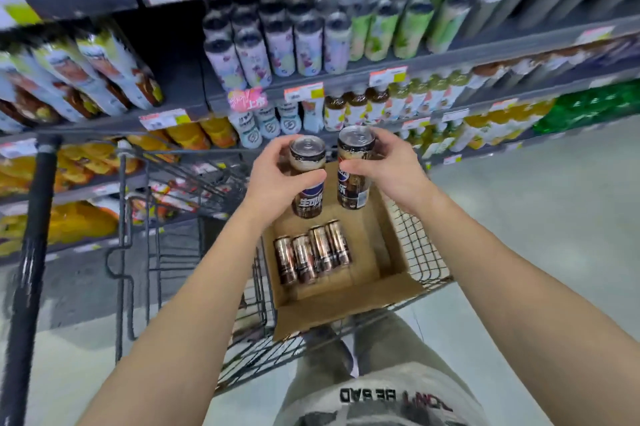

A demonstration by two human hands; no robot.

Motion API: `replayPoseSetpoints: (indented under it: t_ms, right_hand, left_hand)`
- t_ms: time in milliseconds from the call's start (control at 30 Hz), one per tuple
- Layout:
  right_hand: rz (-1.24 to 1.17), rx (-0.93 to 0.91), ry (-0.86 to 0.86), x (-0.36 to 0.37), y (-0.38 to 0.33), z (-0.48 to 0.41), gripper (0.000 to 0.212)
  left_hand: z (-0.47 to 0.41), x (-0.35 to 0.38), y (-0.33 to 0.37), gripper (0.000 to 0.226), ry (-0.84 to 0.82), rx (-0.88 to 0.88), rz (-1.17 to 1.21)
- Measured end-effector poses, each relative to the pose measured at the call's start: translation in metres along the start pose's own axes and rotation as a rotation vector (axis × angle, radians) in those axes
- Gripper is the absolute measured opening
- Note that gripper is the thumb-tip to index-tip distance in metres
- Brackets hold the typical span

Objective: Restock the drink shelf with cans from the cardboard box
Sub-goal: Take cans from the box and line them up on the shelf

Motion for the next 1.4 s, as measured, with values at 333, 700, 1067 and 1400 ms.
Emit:
replayPoseSetpoints:
  t_ms: [333,700,1067,1400]
  right_hand:
    - [-0.010,-0.162,0.267,-0.156,-0.083,0.047,0.070]
    - [0.029,-0.326,0.305,-0.353,-0.126,0.125,0.059]
    - [0.063,-0.428,0.342,-0.522,-0.148,0.178,0.067]
    - [0.064,-0.465,0.350,-0.589,-0.176,0.136,0.086]
  left_hand:
    - [0.017,0.077,0.149,0.061,-0.069,0.247,0.009]
    - [0.066,0.245,0.285,0.060,-0.106,0.370,0.042]
    - [0.109,0.378,0.382,0.055,-0.076,0.419,0.126]
    - [0.086,0.428,0.432,0.058,-0.054,0.413,0.134]
Point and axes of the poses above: each hand's wrist, its own z-axis away from the middle knuckle, its own x-axis out of the palm, y = z × x, the point moved 7 cm from there along -z, towards the middle knuckle, and after that the axes turned 3 degrees about y, right-handed, at the moved point
